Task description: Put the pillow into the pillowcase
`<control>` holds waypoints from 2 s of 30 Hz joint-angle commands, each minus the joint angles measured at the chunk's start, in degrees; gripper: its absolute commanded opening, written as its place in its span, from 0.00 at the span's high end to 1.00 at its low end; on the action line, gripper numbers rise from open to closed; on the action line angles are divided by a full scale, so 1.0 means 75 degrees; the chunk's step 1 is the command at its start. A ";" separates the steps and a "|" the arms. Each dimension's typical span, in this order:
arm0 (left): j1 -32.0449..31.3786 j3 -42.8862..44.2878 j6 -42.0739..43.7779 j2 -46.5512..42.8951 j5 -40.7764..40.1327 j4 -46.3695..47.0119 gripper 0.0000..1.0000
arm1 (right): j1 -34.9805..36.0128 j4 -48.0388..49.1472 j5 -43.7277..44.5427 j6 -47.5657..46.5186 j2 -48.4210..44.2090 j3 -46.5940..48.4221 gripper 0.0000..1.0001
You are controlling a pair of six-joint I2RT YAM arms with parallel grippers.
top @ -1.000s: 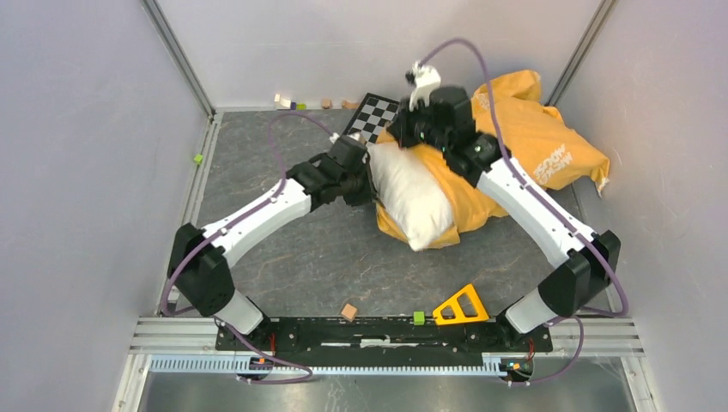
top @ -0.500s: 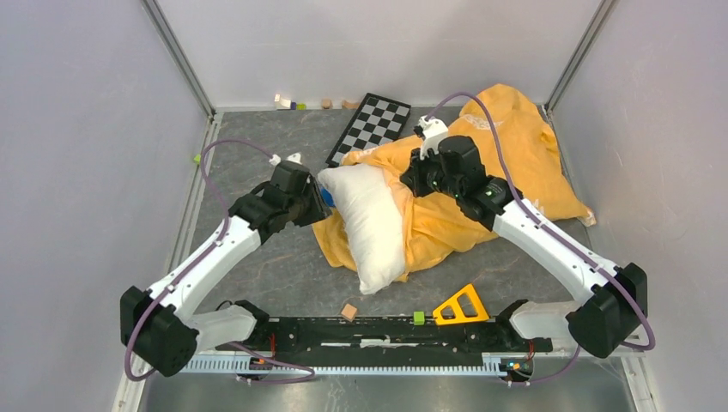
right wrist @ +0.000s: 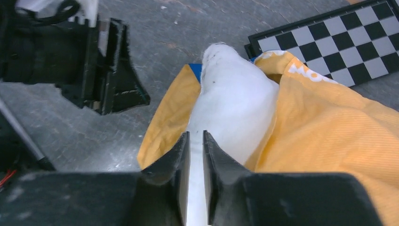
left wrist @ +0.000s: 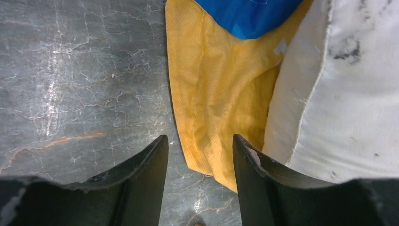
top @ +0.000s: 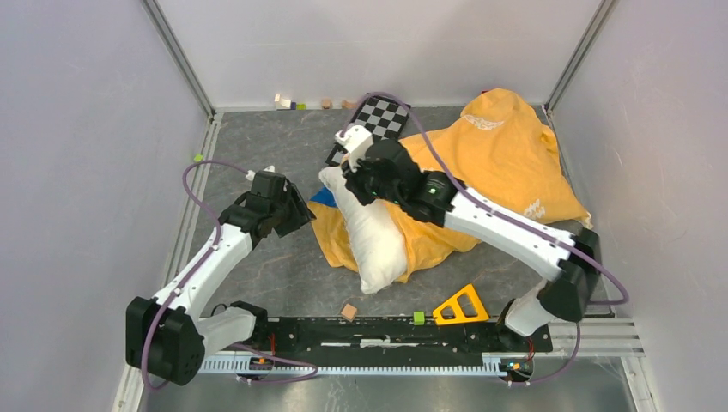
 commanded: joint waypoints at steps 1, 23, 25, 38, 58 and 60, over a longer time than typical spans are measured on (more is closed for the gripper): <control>0.0312 -0.0185 -0.0326 0.0214 0.0743 0.0833 0.41 | 0.0382 -0.0578 0.1504 -0.0686 0.1079 0.1064 0.69; 0.0668 -0.0580 -0.0619 0.0154 0.1254 0.1482 0.33 | 0.1284 0.0038 0.6297 -0.2554 0.3505 0.0939 0.33; 0.0658 -0.0620 -0.0653 0.0200 0.1489 0.1650 0.31 | 0.1159 0.0030 0.6063 -0.2338 0.3286 0.0897 0.72; -0.0168 -0.0272 -0.1437 0.1212 0.2189 0.2977 0.34 | 0.0004 0.0594 0.2333 -0.0459 0.0098 0.0008 1.00; -0.2884 0.0105 -0.3482 0.3785 0.1021 0.6513 0.46 | -0.1035 0.2368 0.0661 0.1435 -0.2256 -0.2150 1.00; -0.2979 -0.0215 -0.3713 0.4051 0.1125 0.7444 0.49 | -0.1072 0.2540 0.0639 0.1613 -0.2442 -0.2320 1.00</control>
